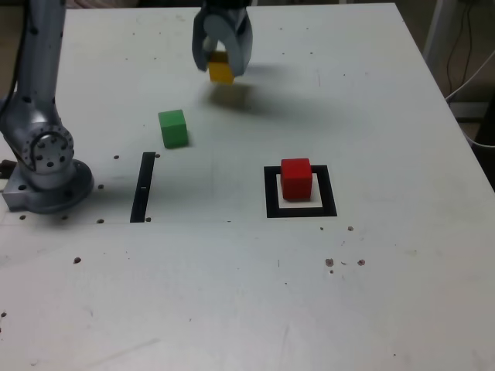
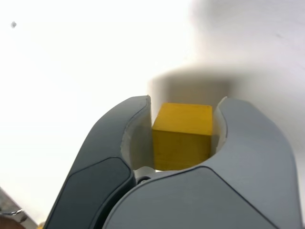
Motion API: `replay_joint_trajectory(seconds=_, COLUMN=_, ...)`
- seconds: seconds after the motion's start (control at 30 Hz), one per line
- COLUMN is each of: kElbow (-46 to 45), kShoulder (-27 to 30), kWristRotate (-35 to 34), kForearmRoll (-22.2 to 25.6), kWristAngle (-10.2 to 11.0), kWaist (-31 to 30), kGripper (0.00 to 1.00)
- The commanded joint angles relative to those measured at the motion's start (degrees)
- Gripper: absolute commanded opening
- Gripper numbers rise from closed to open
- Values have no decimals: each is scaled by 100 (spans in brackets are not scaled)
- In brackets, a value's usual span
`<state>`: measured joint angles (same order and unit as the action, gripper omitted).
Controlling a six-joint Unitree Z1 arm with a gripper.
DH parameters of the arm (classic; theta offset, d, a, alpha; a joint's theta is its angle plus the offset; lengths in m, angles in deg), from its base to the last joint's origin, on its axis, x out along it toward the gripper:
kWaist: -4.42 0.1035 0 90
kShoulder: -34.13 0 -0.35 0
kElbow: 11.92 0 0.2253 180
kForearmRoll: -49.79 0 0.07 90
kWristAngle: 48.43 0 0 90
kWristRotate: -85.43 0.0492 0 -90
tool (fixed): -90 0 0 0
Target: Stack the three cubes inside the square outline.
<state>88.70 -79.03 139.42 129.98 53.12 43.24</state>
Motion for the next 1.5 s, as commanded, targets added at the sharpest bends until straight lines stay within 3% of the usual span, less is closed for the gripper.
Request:
replay_joint_trajectory(seconds=0.0, kElbow=126, kShoulder=192, kWristRotate=-109, kForearmRoll=153, kWristAngle=3, kWaist=-173, kGripper=18)
replay_joint_trajectory(seconds=0.13, kElbow=284, kShoulder=382, kWristRotate=-632, kForearmRoll=592, kWristAngle=28, kWaist=-533, kGripper=17)
replay_joint_trajectory(seconds=0.27, kElbow=386, kShoulder=501, kWristRotate=-1679, kForearmRoll=1028, kWristAngle=-27, kWaist=-1015, kGripper=16)
replay_joint_trajectory(seconds=0.5, kElbow=627, kShoulder=696, kWristRotate=-3699, kForearmRoll=1459, kWristAngle=-95, kWaist=-2273, kGripper=14)
replay_joint_trajectory(seconds=0.63, kElbow=775, kShoulder=657, kWristRotate=-4475, kForearmRoll=1519, kWristAngle=-223, kWaist=-2844, kGripper=14)
replay_joint_trajectory(seconds=0.8, kElbow=787, kShoulder=447, kWristRotate=-4896, kForearmRoll=1407, kWristAngle=-692, kWaist=-3188, kGripper=14)
replay_joint_trajectory(seconds=0.87, kElbow=783, kShoulder=409, kWristRotate=-5081, kForearmRoll=1379, kWristAngle=-781, kWaist=-3324, kGripper=14)
replay_joint_trajectory(seconds=1.1, kElbow=935, kShoulder=346, kWristRotate=-5927, kForearmRoll=1410, kWristAngle=-661, kWaist=-3928, kGripper=14)
replay_joint_trajectory(seconds=1.47, kElbow=950, kShoulder=-47, kWristRotate=-6037, kForearmRoll=1447, kWristAngle=-699, kWaist=-4040, kGripper=14)
